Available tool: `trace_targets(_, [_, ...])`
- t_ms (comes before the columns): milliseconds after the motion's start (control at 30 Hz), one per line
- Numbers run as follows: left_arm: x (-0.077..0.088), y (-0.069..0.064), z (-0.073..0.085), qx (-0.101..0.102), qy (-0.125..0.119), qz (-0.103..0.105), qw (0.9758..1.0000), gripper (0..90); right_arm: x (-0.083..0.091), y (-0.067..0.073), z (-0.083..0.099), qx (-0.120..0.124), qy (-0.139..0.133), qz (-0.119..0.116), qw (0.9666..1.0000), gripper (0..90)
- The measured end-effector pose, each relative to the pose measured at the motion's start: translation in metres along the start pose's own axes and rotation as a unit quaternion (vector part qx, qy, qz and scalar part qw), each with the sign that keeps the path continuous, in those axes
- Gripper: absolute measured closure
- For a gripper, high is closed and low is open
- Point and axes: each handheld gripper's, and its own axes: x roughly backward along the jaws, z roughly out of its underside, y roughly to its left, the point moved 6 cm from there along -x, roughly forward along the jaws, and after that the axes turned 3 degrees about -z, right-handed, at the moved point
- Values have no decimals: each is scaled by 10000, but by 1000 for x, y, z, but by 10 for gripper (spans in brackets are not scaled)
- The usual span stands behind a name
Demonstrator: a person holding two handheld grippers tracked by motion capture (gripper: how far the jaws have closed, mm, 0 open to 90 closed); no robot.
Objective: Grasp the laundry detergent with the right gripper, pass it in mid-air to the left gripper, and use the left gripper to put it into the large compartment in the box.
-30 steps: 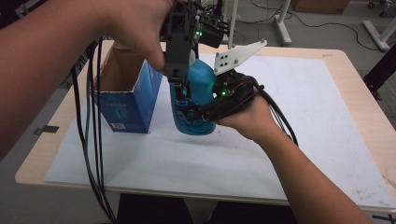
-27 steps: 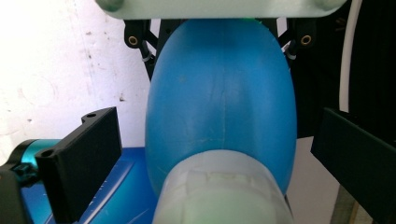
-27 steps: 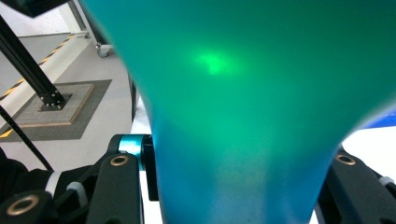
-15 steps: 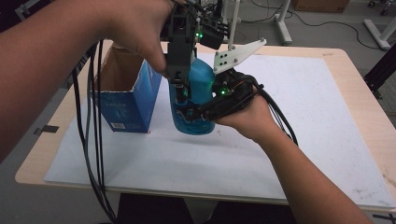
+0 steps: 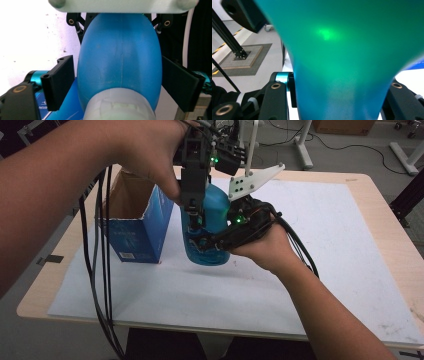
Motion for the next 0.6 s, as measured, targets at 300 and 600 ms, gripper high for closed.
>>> trace_targets(300, [-2,0,-2,-38,28,-17,10000,211,0,0,0,-2,-30,10,10000,466])
trace_targets(600, [-2,1,-1,-27,56,-29,10000,252,1,0,-1,-36,-30,-6,10000,466])
